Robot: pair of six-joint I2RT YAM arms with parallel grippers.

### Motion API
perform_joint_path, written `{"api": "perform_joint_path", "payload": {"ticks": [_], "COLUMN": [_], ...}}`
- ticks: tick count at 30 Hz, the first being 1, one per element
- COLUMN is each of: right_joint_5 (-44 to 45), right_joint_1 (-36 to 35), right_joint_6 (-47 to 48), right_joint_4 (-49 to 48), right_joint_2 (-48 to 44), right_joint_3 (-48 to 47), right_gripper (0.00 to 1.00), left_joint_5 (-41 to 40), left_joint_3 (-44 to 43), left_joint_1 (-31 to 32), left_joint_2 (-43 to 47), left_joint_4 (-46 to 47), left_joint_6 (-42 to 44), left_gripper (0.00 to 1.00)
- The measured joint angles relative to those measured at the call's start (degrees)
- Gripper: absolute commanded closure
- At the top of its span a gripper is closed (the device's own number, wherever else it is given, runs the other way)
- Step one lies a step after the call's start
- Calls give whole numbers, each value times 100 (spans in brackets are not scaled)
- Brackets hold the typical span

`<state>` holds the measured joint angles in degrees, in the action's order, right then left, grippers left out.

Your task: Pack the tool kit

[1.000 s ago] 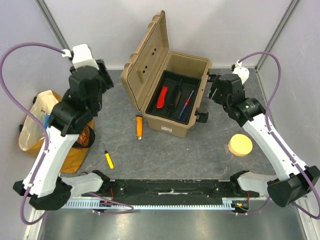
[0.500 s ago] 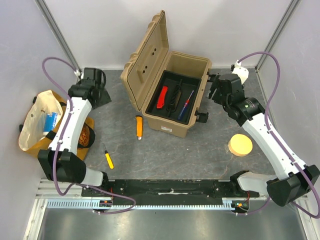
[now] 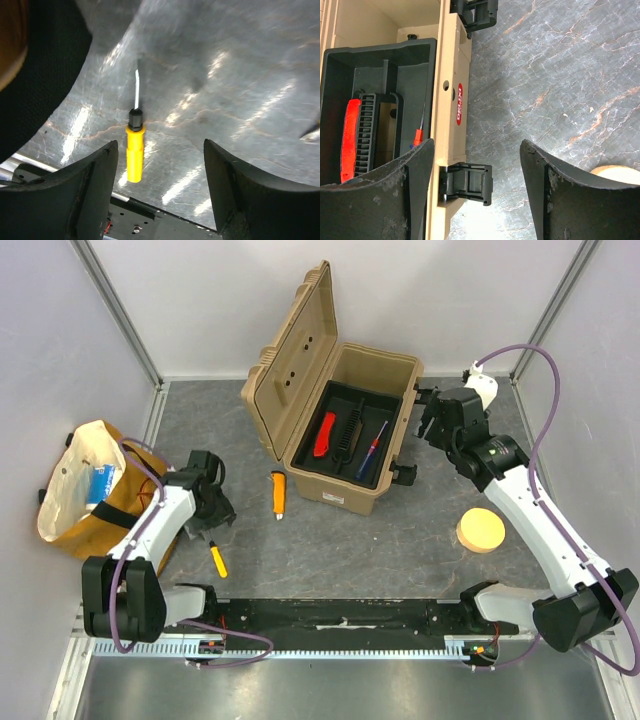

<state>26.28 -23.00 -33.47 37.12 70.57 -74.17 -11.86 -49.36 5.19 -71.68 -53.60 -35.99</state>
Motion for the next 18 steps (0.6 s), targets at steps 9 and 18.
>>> {"api": "perform_joint_path", "payload": {"ticks": [9, 18], "right_joint_5": [-55, -55], "right_joint_1": [20, 79], "right_joint_6": [0, 0], "right_joint_4": [-2, -11], "right_joint_2": [4, 4], "right_joint_3": [33, 68], "right_gripper": [24, 24], "left_joint_5": [46, 177], "left_joint_3": [839, 1419], "left_joint_1": [2, 2], "left_joint_2": [179, 101], "left_joint_4": [442, 1106], "left_joint_6": [-492, -870], "left_gripper": [25, 28]}}
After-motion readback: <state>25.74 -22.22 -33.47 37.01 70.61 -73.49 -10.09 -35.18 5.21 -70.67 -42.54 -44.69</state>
